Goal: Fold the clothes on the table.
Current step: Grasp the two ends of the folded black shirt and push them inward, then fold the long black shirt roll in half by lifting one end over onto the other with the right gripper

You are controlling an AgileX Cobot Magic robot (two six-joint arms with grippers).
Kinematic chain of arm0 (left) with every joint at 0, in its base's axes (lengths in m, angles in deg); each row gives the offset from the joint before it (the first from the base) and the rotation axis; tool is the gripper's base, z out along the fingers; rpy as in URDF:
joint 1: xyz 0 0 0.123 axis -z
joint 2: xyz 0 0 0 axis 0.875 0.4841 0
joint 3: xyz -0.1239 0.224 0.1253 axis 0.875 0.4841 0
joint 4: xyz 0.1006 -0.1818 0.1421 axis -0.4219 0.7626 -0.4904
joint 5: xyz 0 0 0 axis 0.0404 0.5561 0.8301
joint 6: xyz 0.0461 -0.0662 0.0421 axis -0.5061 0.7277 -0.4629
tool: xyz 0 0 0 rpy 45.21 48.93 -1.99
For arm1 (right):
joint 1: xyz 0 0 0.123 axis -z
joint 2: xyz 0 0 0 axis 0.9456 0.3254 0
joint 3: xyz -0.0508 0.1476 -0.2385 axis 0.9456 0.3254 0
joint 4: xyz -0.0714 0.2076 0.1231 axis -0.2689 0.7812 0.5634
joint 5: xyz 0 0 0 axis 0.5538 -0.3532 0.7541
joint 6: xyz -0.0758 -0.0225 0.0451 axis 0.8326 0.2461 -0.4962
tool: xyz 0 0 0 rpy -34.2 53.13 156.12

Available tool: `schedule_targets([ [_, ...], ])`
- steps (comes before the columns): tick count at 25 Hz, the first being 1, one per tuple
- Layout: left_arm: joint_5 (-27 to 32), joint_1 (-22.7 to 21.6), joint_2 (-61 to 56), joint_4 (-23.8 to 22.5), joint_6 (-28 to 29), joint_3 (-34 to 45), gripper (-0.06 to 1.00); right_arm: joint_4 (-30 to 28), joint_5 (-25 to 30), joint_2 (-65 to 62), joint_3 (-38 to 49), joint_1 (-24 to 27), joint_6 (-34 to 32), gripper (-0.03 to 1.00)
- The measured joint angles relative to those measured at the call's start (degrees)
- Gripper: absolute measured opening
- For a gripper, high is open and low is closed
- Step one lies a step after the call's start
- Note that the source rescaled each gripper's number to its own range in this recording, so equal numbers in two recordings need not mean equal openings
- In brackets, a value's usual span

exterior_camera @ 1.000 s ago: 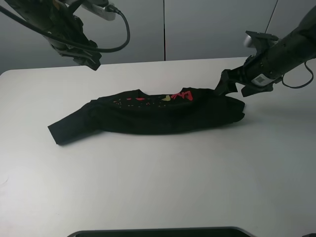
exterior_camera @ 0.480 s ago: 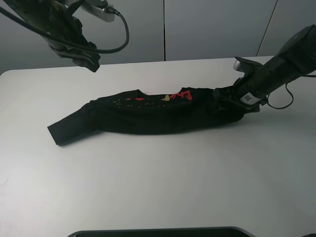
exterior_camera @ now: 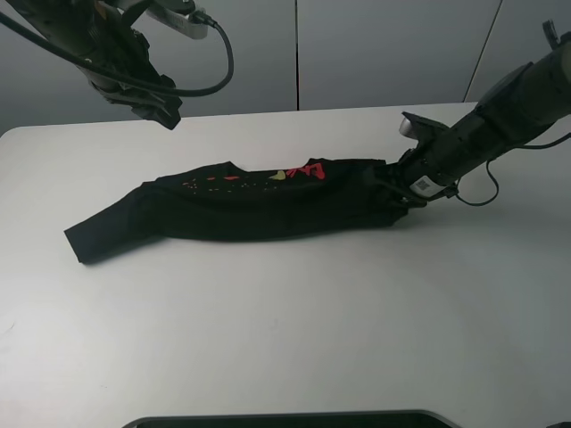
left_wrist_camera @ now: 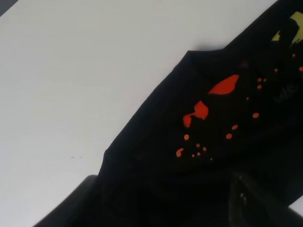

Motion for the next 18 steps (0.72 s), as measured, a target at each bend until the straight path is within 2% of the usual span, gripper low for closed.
schedule_targets([
  [4,0.0,0.0,0.0,-0.6,0.0,0.0,0.75,-1.0,0.2,-0.1,0.0,0.4,-0.5,0.11],
  [7,0.5,0.0,0.0,-1.1,0.0,0.0,0.75,-6.5,2.8,-1.4,0.0,2.8,-4.6,0.11],
  [11,0.5,0.0,0.0,-1.4,0.0,0.0,0.75,-21.6,4.1,-6.3,0.9,12.4,-14.0,0.11],
  [13,0.5,0.0,0.0,-1.4,0.0,0.0,0.75,-26.0,4.4,-10.8,1.2,18.6,-17.3,0.11],
  [16,0.5,0.0,0.0,-1.6,0.0,0.0,0.75,-25.0,6.7,-18.9,1.2,24.8,-18.9,0.11],
  [18,0.5,0.0,0.0,-1.6,0.0,0.0,0.75,-21.8,9.8,-23.0,1.2,26.2,-18.5,0.11],
])
